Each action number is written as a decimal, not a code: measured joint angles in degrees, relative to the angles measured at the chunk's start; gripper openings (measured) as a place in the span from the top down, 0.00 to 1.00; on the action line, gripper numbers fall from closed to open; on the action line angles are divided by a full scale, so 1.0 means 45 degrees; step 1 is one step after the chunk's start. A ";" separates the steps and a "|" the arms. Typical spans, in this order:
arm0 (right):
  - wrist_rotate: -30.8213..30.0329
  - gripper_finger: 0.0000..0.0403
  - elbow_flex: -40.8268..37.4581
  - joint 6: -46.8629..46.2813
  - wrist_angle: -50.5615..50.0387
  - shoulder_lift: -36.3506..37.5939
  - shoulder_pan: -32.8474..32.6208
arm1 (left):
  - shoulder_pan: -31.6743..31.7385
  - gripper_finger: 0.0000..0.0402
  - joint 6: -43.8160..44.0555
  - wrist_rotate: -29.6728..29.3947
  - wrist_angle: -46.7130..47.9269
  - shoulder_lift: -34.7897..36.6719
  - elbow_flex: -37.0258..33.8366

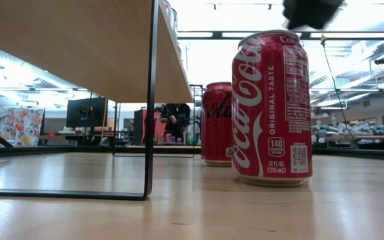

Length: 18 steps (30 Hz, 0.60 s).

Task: Place canned beverage on shelf
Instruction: Put the red and white soda can aligned with the other red and white soda can on the shelf

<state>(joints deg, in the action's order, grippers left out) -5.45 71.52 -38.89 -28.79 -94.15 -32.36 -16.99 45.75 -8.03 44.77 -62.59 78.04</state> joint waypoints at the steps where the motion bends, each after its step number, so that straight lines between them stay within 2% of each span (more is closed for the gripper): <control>1: -0.0260 0.08 0.0074 0.0690 0.0165 0.0010 0.0016 | 0.0000 0.03 0.0001 -0.0002 -0.0005 0.0001 0.0004; 5: -0.0710 0.08 0.0370 0.3016 0.0224 0.0010 0.0278 | 0.0000 0.03 0.0048 -0.0005 -0.0115 -0.0004 0.0004; 11: 0.0242 0.08 0.0390 0.4920 0.0410 -0.0249 0.1211 | 0.0005 0.03 0.0040 -0.0140 -0.0087 -0.0004 0.0004; 15: 0.0832 0.08 0.1113 0.6246 0.0390 -0.0541 0.1634 | 0.0006 0.03 0.0067 -0.0296 -0.0077 0.0000 0.0004; 18: 0.1507 0.08 0.1800 0.7434 -0.0427 -0.1074 0.1819 | 0.0010 0.03 0.0146 -0.0301 -0.0050 -0.0005 0.0004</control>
<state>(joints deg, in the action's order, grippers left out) 1.33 79.62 -5.44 -30.71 -98.98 -24.18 -16.95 46.41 -9.39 44.55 -62.61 78.06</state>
